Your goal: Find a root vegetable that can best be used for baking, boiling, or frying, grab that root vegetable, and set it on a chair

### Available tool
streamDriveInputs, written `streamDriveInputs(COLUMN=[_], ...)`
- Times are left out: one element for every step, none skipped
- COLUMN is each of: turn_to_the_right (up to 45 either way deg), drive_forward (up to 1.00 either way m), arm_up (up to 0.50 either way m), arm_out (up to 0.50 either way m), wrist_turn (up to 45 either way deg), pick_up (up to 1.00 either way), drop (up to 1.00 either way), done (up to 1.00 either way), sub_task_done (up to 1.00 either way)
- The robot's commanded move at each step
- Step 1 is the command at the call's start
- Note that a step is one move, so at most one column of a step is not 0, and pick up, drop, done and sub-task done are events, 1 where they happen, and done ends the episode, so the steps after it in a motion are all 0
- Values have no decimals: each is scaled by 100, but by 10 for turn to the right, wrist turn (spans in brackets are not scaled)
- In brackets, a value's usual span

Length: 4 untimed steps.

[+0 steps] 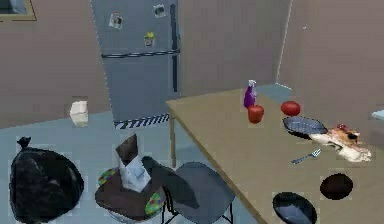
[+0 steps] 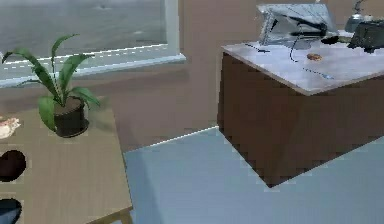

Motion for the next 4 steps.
streamDriveInputs(turn_to_the_right=[450,450,90,0], drive_forward=[0,0,0,45], arm_up=[0,0,0,0], arm_out=[0,0,0,0], wrist_turn=[0,0,0,0], pick_up=[0,0,0,0], drop=[0,0,0,0], done=[0,0,0,0], sub_task_done=[0,0,0,0])
